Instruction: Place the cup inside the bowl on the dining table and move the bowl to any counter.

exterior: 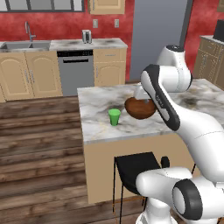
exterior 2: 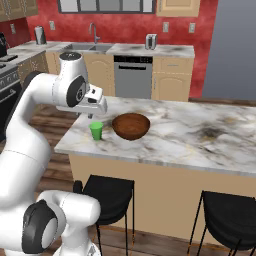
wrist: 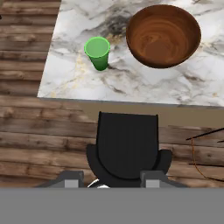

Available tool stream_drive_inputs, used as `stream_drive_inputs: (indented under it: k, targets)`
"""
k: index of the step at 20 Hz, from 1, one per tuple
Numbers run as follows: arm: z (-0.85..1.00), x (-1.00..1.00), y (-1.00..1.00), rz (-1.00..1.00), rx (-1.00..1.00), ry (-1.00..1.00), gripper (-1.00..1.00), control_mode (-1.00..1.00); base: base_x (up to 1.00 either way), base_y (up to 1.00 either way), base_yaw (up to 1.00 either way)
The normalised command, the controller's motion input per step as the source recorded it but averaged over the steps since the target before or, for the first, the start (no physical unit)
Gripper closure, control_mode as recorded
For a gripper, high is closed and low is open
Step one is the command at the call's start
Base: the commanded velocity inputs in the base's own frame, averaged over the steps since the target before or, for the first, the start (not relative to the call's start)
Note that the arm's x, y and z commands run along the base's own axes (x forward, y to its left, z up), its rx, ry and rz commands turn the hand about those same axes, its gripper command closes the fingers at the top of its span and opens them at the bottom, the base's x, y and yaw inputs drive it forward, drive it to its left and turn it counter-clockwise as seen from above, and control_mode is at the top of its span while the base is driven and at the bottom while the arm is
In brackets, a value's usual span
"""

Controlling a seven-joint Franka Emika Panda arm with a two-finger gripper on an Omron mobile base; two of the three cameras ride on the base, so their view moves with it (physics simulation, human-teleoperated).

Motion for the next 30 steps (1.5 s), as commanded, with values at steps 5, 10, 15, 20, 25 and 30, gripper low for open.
stream_drive_inputs:
  k: [5, 10, 15, 20, 25, 30]
  targets:
    - [-0.01, 0.00, 0.05, 0.00, 0.00, 0.06, -1.00, -1.00, 0.00, 0.00, 0.00]
    - [-0.07, 0.00, 0.04, 0.00, 0.00, 0.10, -1.00, -1.00, 0.00, 0.00, 0.00]
    - [-0.05, 0.00, 0.17, 0.02, 0.00, 0.10, -1.00, -1.00, 0.00, 0.00, 0.00]
    - [-0.01, 0.00, 0.19, 0.02, 0.00, 0.09, -1.00, -1.00, 0.00, 0.00, 0.00]
    - [-0.03, 0.00, 0.28, 0.03, 0.00, 0.02, -1.00, -1.00, 0.00, 0.00, 0.00]
    - [0.00, 0.00, 0.20, 0.03, 0.00, 0.00, -1.00, -1.00, 0.00, 0.00, 0.00]
